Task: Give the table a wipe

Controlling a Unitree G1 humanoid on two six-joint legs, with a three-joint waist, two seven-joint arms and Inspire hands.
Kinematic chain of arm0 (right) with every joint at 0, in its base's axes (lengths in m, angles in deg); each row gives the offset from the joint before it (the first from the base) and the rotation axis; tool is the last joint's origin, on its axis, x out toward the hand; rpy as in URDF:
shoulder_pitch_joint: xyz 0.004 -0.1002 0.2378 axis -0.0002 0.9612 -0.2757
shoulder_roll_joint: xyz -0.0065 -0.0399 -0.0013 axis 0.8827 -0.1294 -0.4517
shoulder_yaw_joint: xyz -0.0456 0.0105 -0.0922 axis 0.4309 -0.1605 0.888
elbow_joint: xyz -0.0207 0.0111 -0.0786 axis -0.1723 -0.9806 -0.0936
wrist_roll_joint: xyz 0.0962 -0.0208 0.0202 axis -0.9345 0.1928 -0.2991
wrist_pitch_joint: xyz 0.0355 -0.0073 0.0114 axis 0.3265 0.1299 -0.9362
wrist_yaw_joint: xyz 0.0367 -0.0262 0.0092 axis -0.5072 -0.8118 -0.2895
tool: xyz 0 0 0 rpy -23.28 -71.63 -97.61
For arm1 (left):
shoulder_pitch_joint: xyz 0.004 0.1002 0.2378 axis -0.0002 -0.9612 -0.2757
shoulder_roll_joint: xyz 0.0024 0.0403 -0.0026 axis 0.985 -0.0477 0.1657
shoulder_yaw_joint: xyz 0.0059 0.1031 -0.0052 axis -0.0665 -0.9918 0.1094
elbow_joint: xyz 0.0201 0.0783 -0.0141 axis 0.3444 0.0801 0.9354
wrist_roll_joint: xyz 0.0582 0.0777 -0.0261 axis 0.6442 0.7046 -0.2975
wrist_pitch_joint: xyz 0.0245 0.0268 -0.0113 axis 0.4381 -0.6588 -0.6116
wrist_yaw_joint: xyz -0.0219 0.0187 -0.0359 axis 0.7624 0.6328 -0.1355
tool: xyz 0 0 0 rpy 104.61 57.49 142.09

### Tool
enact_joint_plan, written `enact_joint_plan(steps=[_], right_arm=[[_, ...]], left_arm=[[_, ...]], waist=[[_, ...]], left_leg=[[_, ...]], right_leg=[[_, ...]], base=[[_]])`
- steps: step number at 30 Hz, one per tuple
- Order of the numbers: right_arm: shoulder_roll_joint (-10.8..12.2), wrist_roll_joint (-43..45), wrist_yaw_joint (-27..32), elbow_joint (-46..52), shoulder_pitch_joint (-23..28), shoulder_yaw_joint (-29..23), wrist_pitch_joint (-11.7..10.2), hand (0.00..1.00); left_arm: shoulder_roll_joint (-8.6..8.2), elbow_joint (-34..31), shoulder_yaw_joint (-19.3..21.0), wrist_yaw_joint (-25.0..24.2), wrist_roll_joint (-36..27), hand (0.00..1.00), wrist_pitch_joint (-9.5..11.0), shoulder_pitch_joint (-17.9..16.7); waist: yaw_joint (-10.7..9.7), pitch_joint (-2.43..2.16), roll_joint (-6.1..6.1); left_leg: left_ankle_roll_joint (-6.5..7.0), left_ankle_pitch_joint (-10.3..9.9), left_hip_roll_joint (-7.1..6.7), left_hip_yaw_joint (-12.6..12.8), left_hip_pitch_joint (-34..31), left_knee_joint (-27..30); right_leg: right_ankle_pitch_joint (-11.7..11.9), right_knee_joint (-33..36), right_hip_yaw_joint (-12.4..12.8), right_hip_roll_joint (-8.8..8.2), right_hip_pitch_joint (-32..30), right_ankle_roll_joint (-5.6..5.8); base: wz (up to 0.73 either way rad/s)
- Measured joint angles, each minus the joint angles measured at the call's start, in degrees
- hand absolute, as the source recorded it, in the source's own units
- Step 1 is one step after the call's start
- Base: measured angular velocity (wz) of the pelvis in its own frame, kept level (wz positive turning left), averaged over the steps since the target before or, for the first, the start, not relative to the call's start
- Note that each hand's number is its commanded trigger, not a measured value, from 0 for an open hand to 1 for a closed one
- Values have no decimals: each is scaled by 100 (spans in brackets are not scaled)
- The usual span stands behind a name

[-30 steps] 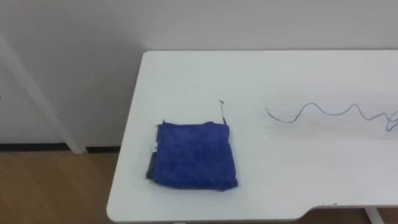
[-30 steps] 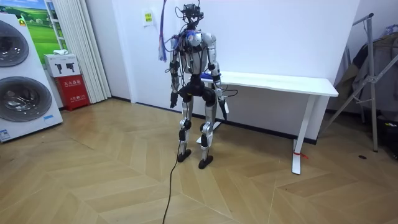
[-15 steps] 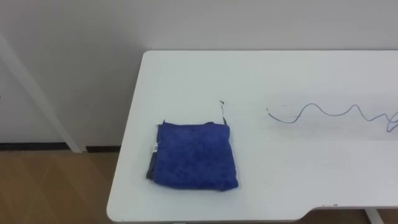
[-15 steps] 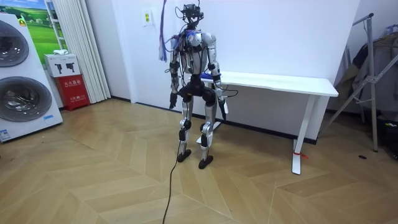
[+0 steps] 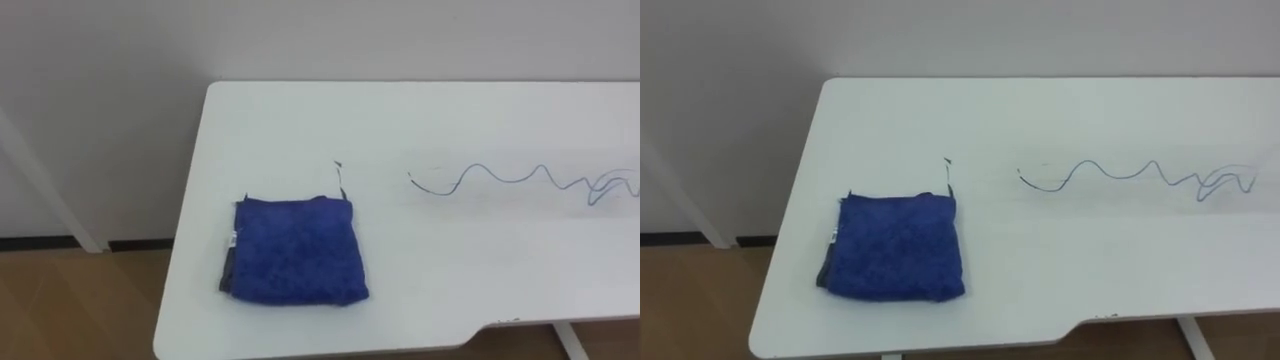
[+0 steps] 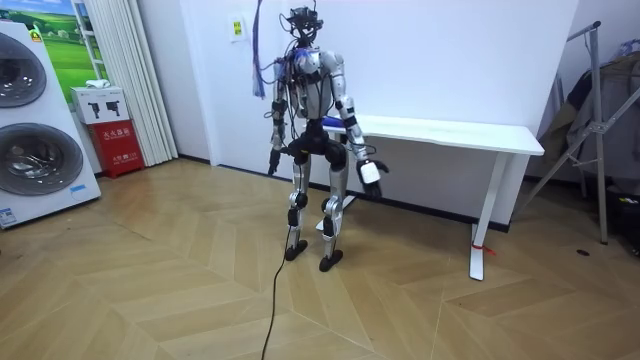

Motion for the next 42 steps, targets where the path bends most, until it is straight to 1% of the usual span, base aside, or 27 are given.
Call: enact_joint_plan(steps=[1, 2, 3, 4, 5, 6, 7, 8, 9, 10, 11, 12, 13, 14, 16, 18, 19, 20, 21, 22, 24, 26, 29, 30, 35, 38, 42], right_arm=[[-89, 24, 202, 358, -32, -2, -9, 0], [-112, 63, 301, 570, -50, -18, -37, 0], [-130, 190, 470, 1014, -83, -92, -125, 0], [-133, 288, 599, 1594, -82, -108, -160, 0], [-137, 387, 653, 1885, -85, -95, -204, 0], [-165, 678, 770, 2266, -151, -73, -346, 0], [-181, 946, 907, 2650, -247, -12, -387, 0], [-182, 1094, 976, 2824, -289, 44, -430, 0], [-155, 1347, 1111, 3128, -369, 93, -422, 0], [-66, 1435, 1239, 3320, -332, 45, -343, 0], [-50, 1593, 1238, 3540, -261, 85, -335, 0], [-52, 1929, 1244, 4120, -119, 214, -336, 0], [-54, 2292, 1276, 4673, -106, 313, -355, 0], [-54, 2476, 1298, 4888, -119, 357, -387, 0], [-97, 3075, 1375, 5460, -281, 616, -571, 0], [-138, 3346, 1396, 5847, -365, 901, -601, 0], [-138, 3650, 1401, 6145, -366, 1091, -631, 0], [-140, 3800, 1401, 6272, -380, 1178, -671, 0], [-147, 4030, 1401, 6437, -461, 1322, -810, 0], [-174, 4209, 1390, 6552, -559, 1470, -887, 0], [-203, 4424, 1380, 6704, -662, 1636, -988, 0], [-215, 4551, 1345, 6782, -748, 1733, -1074, 0], [-239, 4693, 1300, 6790, -881, 1906, -1190, 0], [-240, 4756, 1239, 6842, -881, 1928, -1202, 0], [-298, 5135, 1124, 7256, -904, 2256, -1205, 0], [-328, 5246, 1104, 7414, -911, 2497, -1226, 0], [-342, 5619, 881, 7496, -912, 2788, -1247, 0]], left_arm=[[41, 1, -27, 11, 2, 0, 27, -1], [60, 1, -25, 13, 1, 0, 55, -14], [99, -8, -22, 14, -3, 0, 121, -9], [121, -136, -25, 12, -4, 0, 129, -10], [123, -217, -26, 12, -4, 0, 148, -16], [133, -245, -36, 14, -6, 0, 226, -49], [135, -252, -60, 15, -10, 0, 262, 6], [136, -250, -85, 15, -10, 0, 271, 4], [135, -249, -131, 13, -8, 0, 305, 30], [132, -239, -162, -2, -5, 0, 362, 38], [124, -240, -180, -20, -7, 0, 362, 35], [93, -242, -202, -63, -5, 0, 362, 7], [86, -244, -265, -70, -2, 0, 362, -11], [86, -249, -271, -70, 1, 0, 362, -9], [123, -283, -400, -72, -4, 0, 371, 7], [128, -286, -508, -70, -25, 0, 405, 5], [127, -278, -595, -68, -55, 0, 447, 8], [127, -278, -632, -68, -55, 0, 467, 9], [129, -278, -716, -68, -53, 0, 491, 22], [129, -279, -801, -73, -52, 0, 499, 22], [140, -286, -927, -86, -40, 0, 510, 32], [145, -286, -963, -129, -39, 0, 551, 35], [144, -238, -968, -217, -56, 0, 689, 76], [139, -220, -967, -224, -53, 0, 725, 103], [140, -207, -1021, -230, -46, 0, 744, 88], [142, -205, -1046, -236, 1, 0, 742, 84], [146, -199, -1057, -234, -9, 0, 744, 163]], waist=[[-6, -22, -48], [-11, -6, -26], [-15, -13, -62], [-15, -2, -77], [-15, 2, -86], [-9, 3, -101], [8, 0, -106], [13, -9, -79], [16, -16, -103], [91, 3, -115], [111, -17, -84], [110, -27, -41], [112, -19, 11], [111, -14, 26], [134, -16, 27], [211, -3, 39], [298, -12, 14], [304, -12, 13], [322, 0, 1], [353, 5, -4], [403, 3, -7], [461, 1, -9], [548, -1, -13], [624, -3, -16], [757, -6, -22], [763, -13, -39], [781, -10, -42]], left_leg=[[1, 0, 0, 42, -11, 0], [1, 0, 2, 51, -24, 0], [2, 1, 6, 57, -59, 10], [2, 1, 7, 67, -84, 21], [2, 1, 10, 72, -88, 20], [1, 1, 12, 78, -86, 20], [1, 1, 13, 87, -83, 20], [1, 1, 15, 95, -83, 21], [1, 2, 15, 99, -82, 23], [0, 2, 17, 127, -96, 25], [1, 2, 14, 143, -111, 29], [1, 2, 7, 181, -189, 31], [3, 3, 9, 191, -260, 41], [3, 3, 10, 190, -290, 53], [3, 3, 11, 170, -280, 76], [2, 3, 16, 179, -188, 69], [2, 4, 21, 180, -159, 63], [2, 4, 25, 179, -161, 63], [2, 4, 29, 179, -181, 63], [2, 4, 30, 172, -199, 63], [2, 4, 32, 169, -231, 63], [2, 4, 30, 140, -250, 63], [1, 4, 29, 79, -255, 62], [1, 4, 31, 65, -259, 62], [1, 4, 34, 22, -267, 62], [1, 4, 34, -36, -271, 63], [1, 4, 30, -126, -278, 62]], right_leg=[[0, 47, 2, -6, -51, 1], [-1, 81, -3, -6, -84, 1], [0, 80, -4, -5, -120, 1], [1, 80, 6, 0, -145, 2], [1, 75, 17, 5, -151, 1], [2, 70, 9, 5, -153, 0], [2, 68, 2, 5, -162, 0], [2, 64, -1, 6, -164, 1], [3, 63, 0, 6, -174, 1], [4, 79, 24, 9, -203, 0], [4, 84, 36, 7, -227, 0], [12, 95, 37, -3, -307, 13], [36, 124, 22, -3, -382, 24], [46, 126, 0, -5, -407, 27], [48, 134, -31, -7, -404, 26], [48, 78, -25, 4, -325, 26], [48, 58, -28, 7, -284, 26], [48, 58, -33, 10, -279, 26], [48, 59, -48, 11, -276, 26], [48, 59, -64, 10, -288, 25], [49, 57, -109, 3, -308, 25], [49, 53, -147, -3, -307, 25], [49, 52, -177, -3, -305, 25], [48, 52, -184, -2, -306, 25], [53, -7, -234, 3, -260, 18], [57, -42, -337, -2, -213, 12], [57, -41, -451, -12, -189, 12]], base=[[-16], [-13], [-6], [-5], [0], [0], [0], [0], [-5], [-9], [-19], [-27], [-26], [-18], [0], [2], [0], [4], [8], [9], [9], [10], [4], [4], [4], [14], [10]])
